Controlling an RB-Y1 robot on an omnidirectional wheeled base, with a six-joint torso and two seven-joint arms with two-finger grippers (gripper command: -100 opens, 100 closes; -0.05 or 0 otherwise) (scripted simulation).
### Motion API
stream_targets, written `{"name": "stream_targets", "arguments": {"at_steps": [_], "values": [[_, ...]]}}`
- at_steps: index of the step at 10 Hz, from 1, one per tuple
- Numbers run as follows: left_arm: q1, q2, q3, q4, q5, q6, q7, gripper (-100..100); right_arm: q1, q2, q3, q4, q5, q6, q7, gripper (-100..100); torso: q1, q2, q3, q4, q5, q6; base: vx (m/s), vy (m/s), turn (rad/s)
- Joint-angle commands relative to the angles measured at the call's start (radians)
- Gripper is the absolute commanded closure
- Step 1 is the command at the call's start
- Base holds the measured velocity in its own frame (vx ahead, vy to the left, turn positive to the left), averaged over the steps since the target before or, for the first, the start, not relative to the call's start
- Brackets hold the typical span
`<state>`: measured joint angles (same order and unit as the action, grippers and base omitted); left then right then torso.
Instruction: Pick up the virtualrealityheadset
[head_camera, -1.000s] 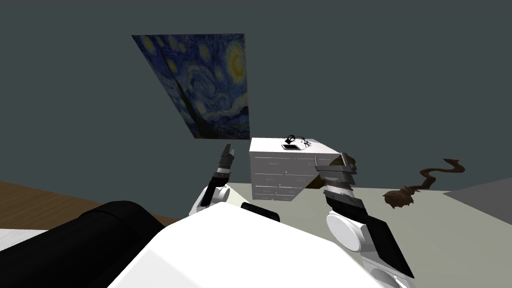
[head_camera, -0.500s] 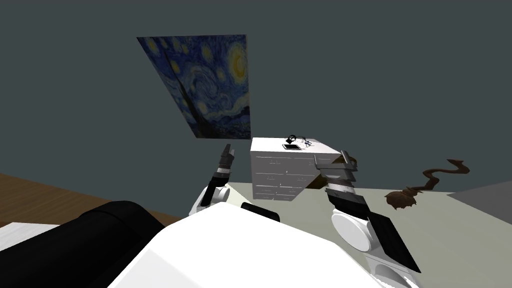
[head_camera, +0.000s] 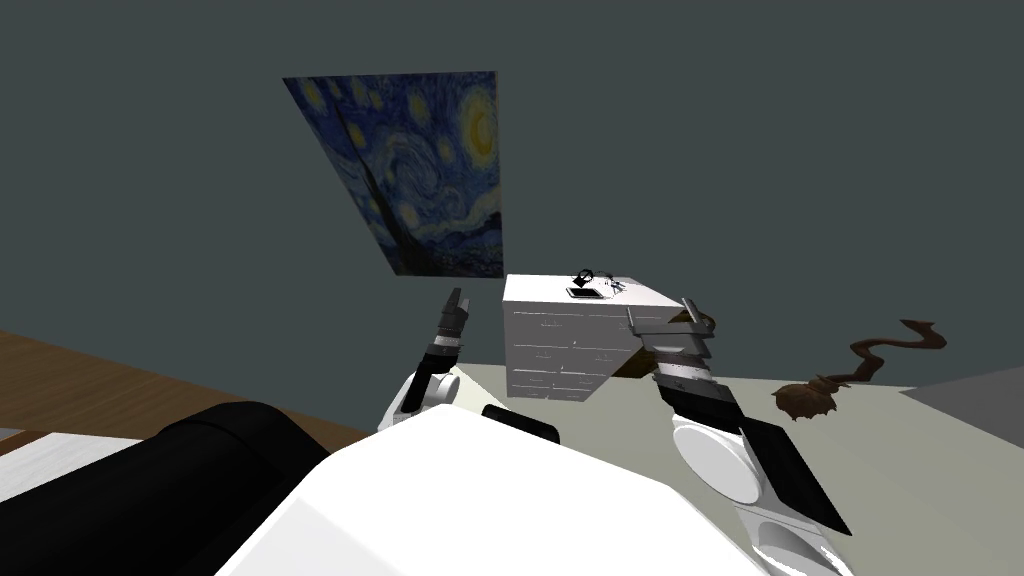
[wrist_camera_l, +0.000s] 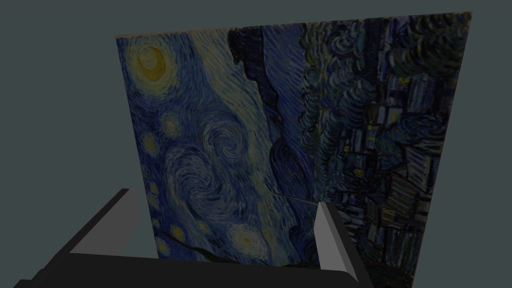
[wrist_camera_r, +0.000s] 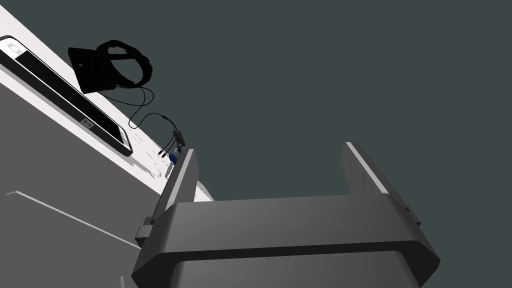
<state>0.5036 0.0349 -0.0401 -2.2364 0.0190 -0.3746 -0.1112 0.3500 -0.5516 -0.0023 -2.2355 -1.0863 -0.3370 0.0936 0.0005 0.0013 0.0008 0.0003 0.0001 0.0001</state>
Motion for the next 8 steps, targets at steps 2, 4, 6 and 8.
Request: {"name": "stream_targets", "arguments": {"at_steps": [2, 4, 6, 8], "values": [[0.000, 0.000, 0.000, 0.000, 0.000, 0.000, 0.000, 0, -0.004, -0.008, 0.000, 0.001, -0.081, 0.002, 0.000, -100, 0.000, 0.000, 0.000, 0.000, 0.000, 0.000, -0.005, 0.003, -0.001], [0.000, 0.000, 0.000, 0.000, 0.000, 0.000, 0.000, 0, -0.022, -0.057, -0.002, 0.005, -0.136, 0.008, 0.000, -100, 0.000, -0.001, -0.001, 0.000, 0.000, 0.000, -0.007, 0.008, 0.021], [0.000, 0.000, 0.000, 0.000, 0.000, 0.000, 0.000, 0, -0.022, -0.064, -0.002, 0.005, -0.194, 0.008, 0.000, -100, 0.000, 0.000, 0.000, 0.000, 0.000, 0.000, -0.019, 0.010, 0.004], [0.000, 0.000, 0.000, 0.000, 0.000, 0.000, 0.000, 0, -0.022, -0.064, -0.002, 0.005, -0.237, 0.008, 0.000, -100, 0.000, -0.001, 0.000, 0.000, 0.000, 0.000, 0.000, 0.000, 0.000]]}}
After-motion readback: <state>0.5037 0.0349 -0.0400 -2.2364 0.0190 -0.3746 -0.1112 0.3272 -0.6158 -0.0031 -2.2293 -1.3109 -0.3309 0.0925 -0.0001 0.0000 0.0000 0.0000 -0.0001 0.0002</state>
